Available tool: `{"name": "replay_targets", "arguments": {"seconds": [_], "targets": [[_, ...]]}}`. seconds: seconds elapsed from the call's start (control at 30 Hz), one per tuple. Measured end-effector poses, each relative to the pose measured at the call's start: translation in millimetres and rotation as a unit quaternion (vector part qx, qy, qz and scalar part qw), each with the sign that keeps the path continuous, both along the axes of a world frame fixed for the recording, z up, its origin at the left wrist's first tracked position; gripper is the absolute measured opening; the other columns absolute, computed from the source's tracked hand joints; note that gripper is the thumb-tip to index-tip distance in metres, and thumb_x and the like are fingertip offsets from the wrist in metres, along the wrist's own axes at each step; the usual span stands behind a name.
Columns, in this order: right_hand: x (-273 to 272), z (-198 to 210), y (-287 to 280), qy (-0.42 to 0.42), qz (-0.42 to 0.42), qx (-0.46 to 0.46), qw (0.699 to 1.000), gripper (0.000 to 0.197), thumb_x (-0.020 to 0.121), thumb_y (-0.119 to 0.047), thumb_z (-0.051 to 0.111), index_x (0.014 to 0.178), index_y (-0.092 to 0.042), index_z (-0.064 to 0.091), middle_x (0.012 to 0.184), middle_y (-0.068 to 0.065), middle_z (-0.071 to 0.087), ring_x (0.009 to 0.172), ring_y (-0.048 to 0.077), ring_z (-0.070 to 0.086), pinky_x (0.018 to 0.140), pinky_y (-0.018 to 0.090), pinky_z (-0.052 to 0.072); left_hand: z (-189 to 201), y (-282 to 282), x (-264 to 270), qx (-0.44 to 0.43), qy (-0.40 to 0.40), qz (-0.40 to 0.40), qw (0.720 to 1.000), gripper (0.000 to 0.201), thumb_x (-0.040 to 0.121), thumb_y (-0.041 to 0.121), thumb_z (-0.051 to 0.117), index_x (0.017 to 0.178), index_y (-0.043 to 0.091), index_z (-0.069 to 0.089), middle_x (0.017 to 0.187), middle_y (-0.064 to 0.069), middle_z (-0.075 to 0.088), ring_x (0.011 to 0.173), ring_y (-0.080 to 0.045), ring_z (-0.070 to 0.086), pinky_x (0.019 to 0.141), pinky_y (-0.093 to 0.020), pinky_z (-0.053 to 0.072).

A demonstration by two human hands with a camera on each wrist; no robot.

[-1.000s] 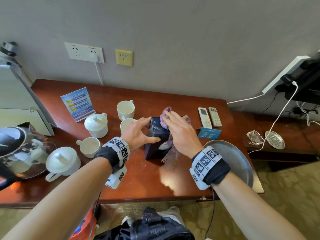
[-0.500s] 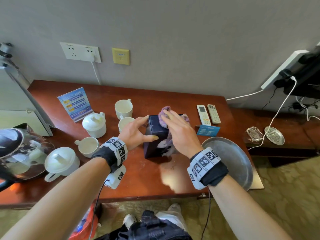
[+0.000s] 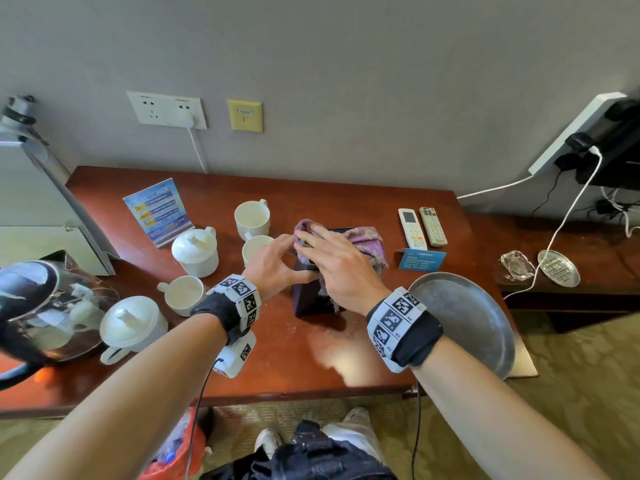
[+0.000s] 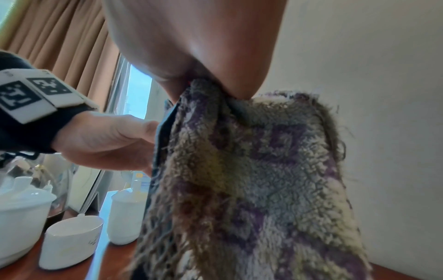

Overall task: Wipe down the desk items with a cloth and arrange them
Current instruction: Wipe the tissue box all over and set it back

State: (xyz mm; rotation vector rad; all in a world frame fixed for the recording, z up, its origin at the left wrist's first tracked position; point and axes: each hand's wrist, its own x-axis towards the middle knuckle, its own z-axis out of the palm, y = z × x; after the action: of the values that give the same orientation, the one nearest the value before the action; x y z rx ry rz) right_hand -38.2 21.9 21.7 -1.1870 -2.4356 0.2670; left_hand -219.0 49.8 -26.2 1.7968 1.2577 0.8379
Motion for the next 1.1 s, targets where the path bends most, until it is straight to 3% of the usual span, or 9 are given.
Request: {"name": "replay_targets", "arguments": {"seconds": [0.2,0.3,0.4,0.5,0.6,0.7,0.83,0.97,1.1], "targets": [[-10.5,17.5,15.0,-0.015,-0.044,-0.056,0.997,0.054,0.094,0.004,0.045,0.146,-0.011,0.048,0.155,0.004,0.041,0.147,0.025,0.029,0.119,0.047,0.026,2.2,-1.8,0.6,-0.014,-0.008,0.004,1.0,0.064,0.059,0.052,0.072,0.114,0.019,0.068,0.112,0.004,0.066,0.106,-0.01,0.06,0.098,-0.031,0.047],[-2.4,14.9,7.0,-0.016,-0.03,-0.039,0.999,0.053,0.094,0.004,0.044,0.144,-0.011,0.05,0.154,0.004,0.043,0.146,0.025,0.032,0.119,0.042,0.026,3.1,-2.3,-0.2,-0.015,-0.01,-0.009,1.0,0.068,0.061,0.054,0.074,0.121,0.022,0.066,0.116,0.006,0.065,0.108,-0.006,0.059,0.099,-0.029,0.047],[15.3,12.8,-5.6,-0.017,0.013,-0.02,1.0,0.054,0.092,0.001,0.04,0.143,-0.012,0.052,0.153,0.002,0.044,0.145,0.022,0.034,0.118,0.036,0.026,0.0,-5.6,1.4,-0.015,-0.025,-0.016,0.999,0.081,0.063,0.054,0.078,0.136,0.025,0.058,0.124,0.007,0.064,0.115,-0.006,0.058,0.101,-0.023,0.043],[29.4,17.9,-3.8,-0.056,0.049,-0.024,0.997,0.056,0.091,0.001,0.038,0.141,-0.015,0.054,0.154,0.0,0.043,0.147,0.018,0.03,0.118,0.033,0.021,-1.6,-7.3,2.9,-0.031,-0.045,-0.005,0.998,0.079,0.068,0.044,0.084,0.138,0.024,0.056,0.126,0.007,0.063,0.115,-0.005,0.057,0.097,-0.011,0.039],[45.4,20.9,10.2,-0.038,-0.029,-0.045,0.998,0.053,0.097,0.001,0.039,0.144,-0.02,0.052,0.156,-0.004,0.038,0.148,0.015,0.027,0.116,0.032,0.02,-0.3,-4.8,2.9,-0.035,-0.034,-0.012,0.999,0.069,0.071,0.045,0.083,0.133,0.028,0.059,0.122,0.005,0.064,0.113,-0.007,0.057,0.097,-0.02,0.039],[37.5,16.4,14.0,-0.022,-0.071,-0.027,0.997,0.05,0.097,-0.001,0.038,0.141,-0.016,0.054,0.153,-0.001,0.044,0.146,0.021,0.033,0.12,0.041,0.025,-2.1,-4.4,3.0,-0.036,-0.037,-0.005,0.999,0.071,0.069,0.048,0.081,0.133,0.027,0.059,0.122,0.004,0.064,0.114,-0.008,0.057,0.097,-0.017,0.039],[9.3,7.1,7.5,-0.038,0.006,-0.009,0.999,0.053,0.088,0.001,0.039,0.138,-0.006,0.055,0.148,0.009,0.049,0.141,0.031,0.04,0.118,0.042,0.023,-1.6,-4.5,4.4,-0.014,-0.026,-0.002,1.0,0.076,0.065,0.05,0.079,0.133,0.025,0.058,0.119,0.003,0.062,0.109,-0.009,0.057,0.096,-0.016,0.041],[26.0,11.2,8.2,-0.047,0.011,-0.015,0.999,0.054,0.09,-0.001,0.038,0.141,-0.013,0.054,0.153,0.004,0.044,0.146,0.023,0.034,0.118,0.043,0.028,-0.8,-2.9,1.3,-0.022,-0.025,-0.011,0.999,0.074,0.071,0.041,0.085,0.137,0.026,0.056,0.124,0.004,0.062,0.113,-0.007,0.056,0.096,-0.016,0.039],[61.7,6.8,13.2,-0.012,-0.078,0.001,0.997,0.056,0.092,0.011,0.046,0.139,-0.017,0.057,0.151,0.0,0.047,0.144,0.019,0.035,0.115,0.049,0.035,2.5,-4.6,1.8,-0.03,-0.026,-0.014,0.999,0.067,0.077,0.033,0.085,0.136,0.033,0.054,0.124,0.004,0.061,0.114,-0.009,0.056,0.101,-0.024,0.04]]}}
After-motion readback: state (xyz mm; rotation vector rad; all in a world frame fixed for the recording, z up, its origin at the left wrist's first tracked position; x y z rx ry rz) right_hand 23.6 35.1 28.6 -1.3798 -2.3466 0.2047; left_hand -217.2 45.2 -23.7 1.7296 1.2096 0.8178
